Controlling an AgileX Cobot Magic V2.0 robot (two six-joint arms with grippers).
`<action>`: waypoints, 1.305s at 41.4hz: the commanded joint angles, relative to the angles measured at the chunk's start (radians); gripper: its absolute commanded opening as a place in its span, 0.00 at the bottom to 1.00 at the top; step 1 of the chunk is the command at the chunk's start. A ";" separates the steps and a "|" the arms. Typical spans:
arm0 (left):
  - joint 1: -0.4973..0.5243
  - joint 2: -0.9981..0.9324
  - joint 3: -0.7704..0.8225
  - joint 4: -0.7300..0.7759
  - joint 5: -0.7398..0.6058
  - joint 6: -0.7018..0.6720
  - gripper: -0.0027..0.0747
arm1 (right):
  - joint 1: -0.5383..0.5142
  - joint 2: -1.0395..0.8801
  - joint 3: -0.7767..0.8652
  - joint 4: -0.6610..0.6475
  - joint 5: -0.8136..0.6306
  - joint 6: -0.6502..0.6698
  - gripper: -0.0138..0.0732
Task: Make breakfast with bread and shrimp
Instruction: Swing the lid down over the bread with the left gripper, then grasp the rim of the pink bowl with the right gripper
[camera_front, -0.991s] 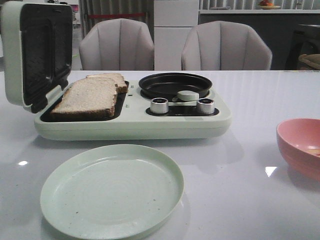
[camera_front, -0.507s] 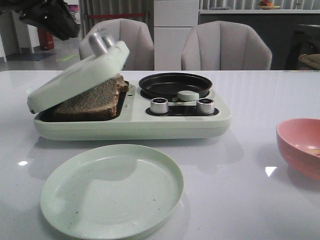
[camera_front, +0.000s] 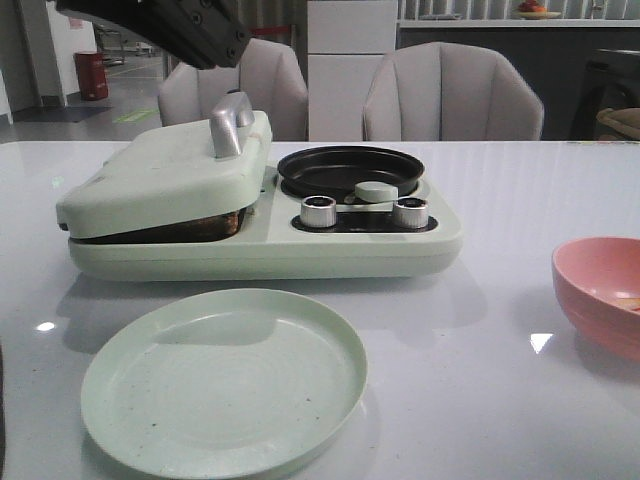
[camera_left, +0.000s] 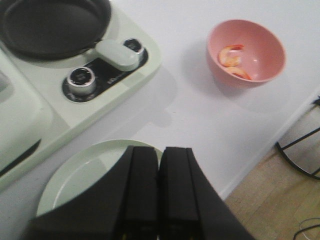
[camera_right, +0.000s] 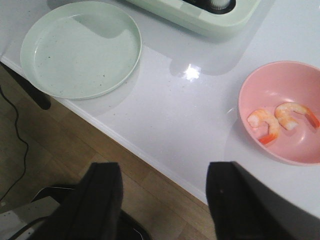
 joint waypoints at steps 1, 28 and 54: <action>-0.063 -0.117 0.036 -0.009 -0.080 0.000 0.16 | -0.002 -0.001 -0.023 -0.017 -0.058 -0.001 0.72; -0.174 -0.570 0.287 -0.011 -0.092 0.000 0.16 | -0.015 0.015 -0.036 -0.094 -0.094 0.074 0.72; -0.174 -0.568 0.287 -0.008 -0.092 0.000 0.16 | -0.546 0.507 -0.342 -0.123 0.123 0.042 0.72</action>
